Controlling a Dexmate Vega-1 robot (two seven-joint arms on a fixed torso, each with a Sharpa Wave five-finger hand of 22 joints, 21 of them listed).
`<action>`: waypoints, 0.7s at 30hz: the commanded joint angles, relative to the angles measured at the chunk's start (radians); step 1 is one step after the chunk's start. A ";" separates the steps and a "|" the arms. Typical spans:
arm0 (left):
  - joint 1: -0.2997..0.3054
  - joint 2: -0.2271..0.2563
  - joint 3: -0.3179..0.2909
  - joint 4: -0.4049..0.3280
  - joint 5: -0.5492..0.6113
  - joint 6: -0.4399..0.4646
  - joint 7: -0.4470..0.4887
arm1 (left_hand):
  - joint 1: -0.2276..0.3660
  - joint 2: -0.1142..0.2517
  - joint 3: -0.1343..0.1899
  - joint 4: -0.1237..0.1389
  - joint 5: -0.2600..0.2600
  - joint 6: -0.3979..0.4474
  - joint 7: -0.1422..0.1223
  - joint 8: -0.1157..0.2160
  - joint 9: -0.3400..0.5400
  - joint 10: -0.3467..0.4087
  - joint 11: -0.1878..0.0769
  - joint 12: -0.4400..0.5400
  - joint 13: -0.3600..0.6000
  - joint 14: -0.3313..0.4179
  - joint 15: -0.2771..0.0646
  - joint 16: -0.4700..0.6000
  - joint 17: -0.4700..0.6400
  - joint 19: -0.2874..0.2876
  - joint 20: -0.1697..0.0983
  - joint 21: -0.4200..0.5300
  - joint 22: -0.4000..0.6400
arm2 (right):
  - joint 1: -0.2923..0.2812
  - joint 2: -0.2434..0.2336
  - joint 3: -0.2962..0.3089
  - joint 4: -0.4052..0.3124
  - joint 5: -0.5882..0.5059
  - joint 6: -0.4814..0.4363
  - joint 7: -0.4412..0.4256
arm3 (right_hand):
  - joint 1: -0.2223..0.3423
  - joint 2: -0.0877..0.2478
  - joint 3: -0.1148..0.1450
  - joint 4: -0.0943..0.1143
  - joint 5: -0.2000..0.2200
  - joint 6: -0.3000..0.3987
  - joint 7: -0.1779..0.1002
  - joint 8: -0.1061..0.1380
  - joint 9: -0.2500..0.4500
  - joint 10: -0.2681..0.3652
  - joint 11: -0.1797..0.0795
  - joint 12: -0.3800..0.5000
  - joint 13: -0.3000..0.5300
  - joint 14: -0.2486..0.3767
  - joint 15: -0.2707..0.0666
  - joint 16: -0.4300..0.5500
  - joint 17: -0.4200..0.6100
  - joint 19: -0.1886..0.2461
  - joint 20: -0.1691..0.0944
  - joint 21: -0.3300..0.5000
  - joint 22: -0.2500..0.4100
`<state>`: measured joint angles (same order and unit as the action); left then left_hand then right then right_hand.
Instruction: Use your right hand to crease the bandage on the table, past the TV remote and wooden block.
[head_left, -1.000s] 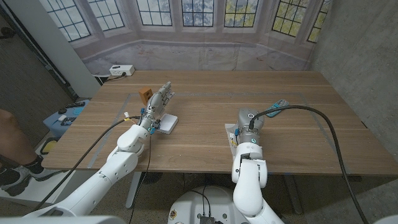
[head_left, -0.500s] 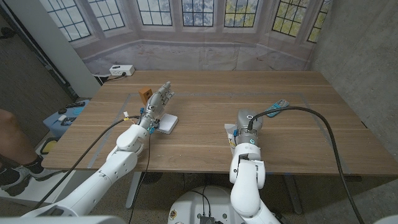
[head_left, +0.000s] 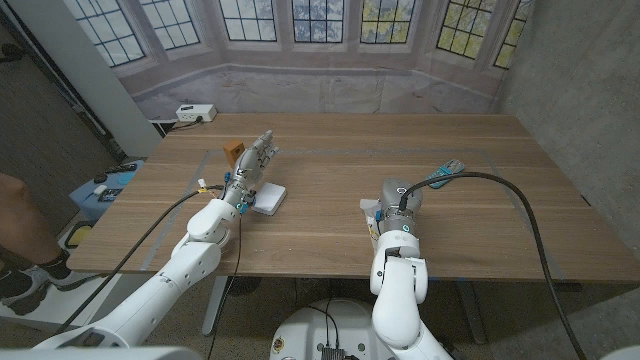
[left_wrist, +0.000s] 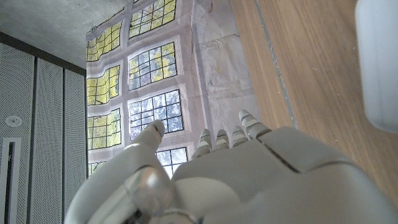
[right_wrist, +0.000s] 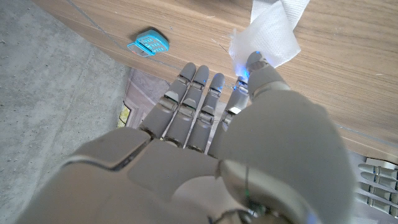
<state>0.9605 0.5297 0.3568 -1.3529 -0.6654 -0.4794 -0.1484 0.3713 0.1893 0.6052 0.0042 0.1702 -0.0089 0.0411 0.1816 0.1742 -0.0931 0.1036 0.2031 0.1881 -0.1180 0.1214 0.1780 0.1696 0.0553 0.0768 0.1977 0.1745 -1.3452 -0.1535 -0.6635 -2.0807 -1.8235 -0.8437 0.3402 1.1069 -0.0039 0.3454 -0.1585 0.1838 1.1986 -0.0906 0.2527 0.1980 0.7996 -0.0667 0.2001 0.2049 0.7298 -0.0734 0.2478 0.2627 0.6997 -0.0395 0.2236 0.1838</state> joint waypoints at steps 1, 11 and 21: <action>-0.004 -0.010 0.010 -0.006 0.021 0.008 0.027 | 0.010 -0.004 -0.002 -0.001 0.006 0.005 0.004 0.004 0.005 -0.006 0.006 0.003 0.002 -0.004 0.004 0.002 0.002 -0.007 0.007 0.001 0.002 | -0.005 -0.032 0.016 -0.025 0.050 -0.001 0.017 | 0.000 0.004 0.005 -0.002 0.000 0.005 0.002 0.006 0.002 0.002 -0.002 0.001 0.002 0.008 -0.087 0.005 0.002 0.008 -0.001 0.004 0.002; -0.016 -0.022 0.023 -0.008 0.035 0.015 0.041 | 0.011 -0.004 -0.002 -0.001 0.006 0.006 0.004 0.004 0.006 -0.005 0.007 0.004 0.002 -0.004 0.004 0.002 0.002 -0.007 0.006 0.001 0.002 | -0.016 -0.048 0.030 -0.060 0.104 -0.011 0.051 | -0.002 0.005 0.005 -0.001 0.000 -0.002 0.000 0.003 0.002 -0.006 -0.004 -0.002 0.003 0.008 -0.087 0.006 0.003 0.009 0.001 0.004 0.002; -0.030 -0.027 0.030 0.004 0.036 0.018 0.034 | 0.012 -0.004 -0.003 -0.001 0.006 0.006 0.003 0.004 0.006 -0.005 0.007 0.003 0.002 -0.003 0.005 0.003 0.002 -0.007 0.006 0.001 0.002 | -0.015 -0.047 0.029 -0.092 0.140 -0.026 0.086 | -0.009 0.007 0.006 0.003 0.000 -0.023 0.000 -0.006 0.004 -0.015 0.001 -0.005 0.003 0.003 -0.086 0.002 0.002 0.008 0.005 0.004 0.002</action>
<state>0.9479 0.5122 0.3752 -1.3583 -0.6339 -0.4658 -0.1127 0.3751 0.1855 0.6053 0.0043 0.1702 -0.0089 0.0411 0.1816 0.1741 -0.0931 0.1036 0.2031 0.1880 -0.1180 0.1214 0.1780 0.1695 0.0553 0.0768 0.1977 0.1745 -1.3584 -0.1959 -0.6368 -2.1408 -1.7375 -0.8510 0.3789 1.1074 -0.0045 0.3452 -0.1586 0.1840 1.1832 -0.0908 0.2496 0.1976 0.7921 -0.0663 0.1956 0.2049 0.7298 -0.0734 0.2478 0.2625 0.6997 -0.0395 0.2236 0.1838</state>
